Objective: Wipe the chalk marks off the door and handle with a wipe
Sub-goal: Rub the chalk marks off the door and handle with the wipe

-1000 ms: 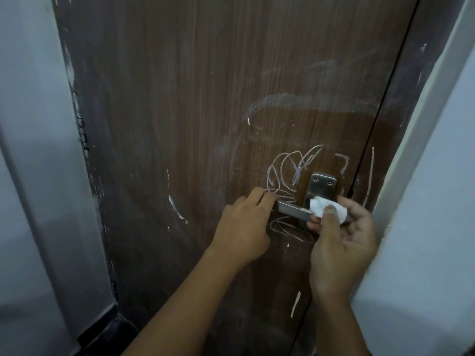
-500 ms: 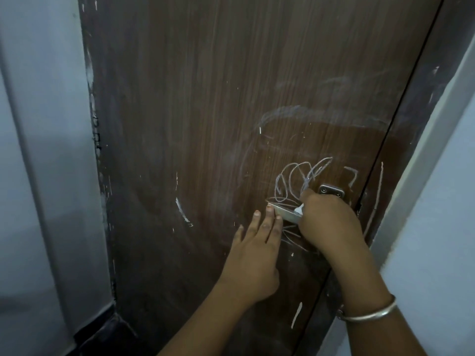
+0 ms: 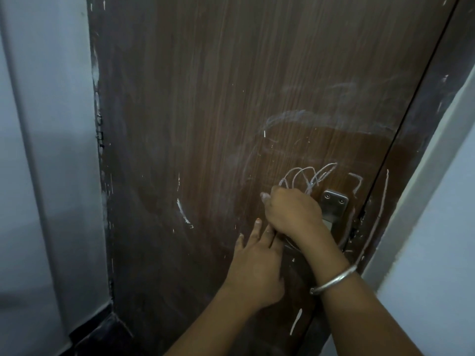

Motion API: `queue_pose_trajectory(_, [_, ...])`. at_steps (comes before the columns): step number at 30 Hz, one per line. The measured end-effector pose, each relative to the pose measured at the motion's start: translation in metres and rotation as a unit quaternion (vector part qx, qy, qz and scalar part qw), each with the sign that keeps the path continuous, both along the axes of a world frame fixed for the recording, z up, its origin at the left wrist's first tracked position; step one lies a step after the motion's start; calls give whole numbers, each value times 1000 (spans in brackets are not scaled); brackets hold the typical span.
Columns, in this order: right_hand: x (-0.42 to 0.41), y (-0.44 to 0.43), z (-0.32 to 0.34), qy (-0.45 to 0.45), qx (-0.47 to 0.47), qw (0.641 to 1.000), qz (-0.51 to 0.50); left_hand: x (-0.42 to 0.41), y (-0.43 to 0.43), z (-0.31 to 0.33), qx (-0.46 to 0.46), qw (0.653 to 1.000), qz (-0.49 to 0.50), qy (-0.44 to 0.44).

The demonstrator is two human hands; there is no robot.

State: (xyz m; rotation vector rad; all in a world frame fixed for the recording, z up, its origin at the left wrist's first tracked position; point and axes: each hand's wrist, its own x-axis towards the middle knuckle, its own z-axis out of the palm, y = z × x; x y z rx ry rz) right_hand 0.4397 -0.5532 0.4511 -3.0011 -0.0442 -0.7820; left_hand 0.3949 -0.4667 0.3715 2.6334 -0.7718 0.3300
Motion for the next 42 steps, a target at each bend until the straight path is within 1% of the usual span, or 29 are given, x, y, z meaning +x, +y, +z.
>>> queue_pose_trajectory(5, [-2,6,-1,-37,2,999,-26,4,4,4,44,998,-11,34])
queue_pose_trajectory(8, [-6,3,1,-23,-6,1000,-12,5,6,6,56,998,-5,31])
queue_pose_trajectory(15, [-15,-16,18,91,-2,995,-29,6,10,8,55,998,-9,37])
queue_pose_trajectory(18, [-13,-13,25,155,-22,988,11,6,9,8,54,998,-7,40])
queue_pose_trajectory(19, [-13,-11,28,162,-22,986,31,6,8,8,54,998,-5,41])
queue_pose_trajectory(22, [-11,-12,36,178,21,979,96,5,7,8,50,998,-2,44])
queue_pose_trajectory(25, [-7,-18,44,248,112,958,94,5,8,8,49,998,-3,44])
queue_pose_trajectory(26, [-8,-20,47,255,148,951,92,5,8,8,49,998,-4,44])
queue_pose_trajectory(27, [-10,-21,50,271,161,944,95,5,9,8,50,998,-4,45])
queue_pose_trajectory(29, [-10,-24,52,300,116,942,95,5,10,9,53,998,-2,46])
queue_pose_trajectory(33, [-7,-29,51,305,87,947,55,6,11,11,56,997,-3,47])
queue_pose_trajectory(35, [-9,-23,54,308,35,949,62,5,9,10,49,998,-4,50])
queue_pose_trajectory(37, [-6,-20,52,284,54,955,72,5,8,10,43,998,-5,52])
queue_pose_trajectory(42, [0,-14,43,241,82,965,60,5,6,9,44,997,-3,56])
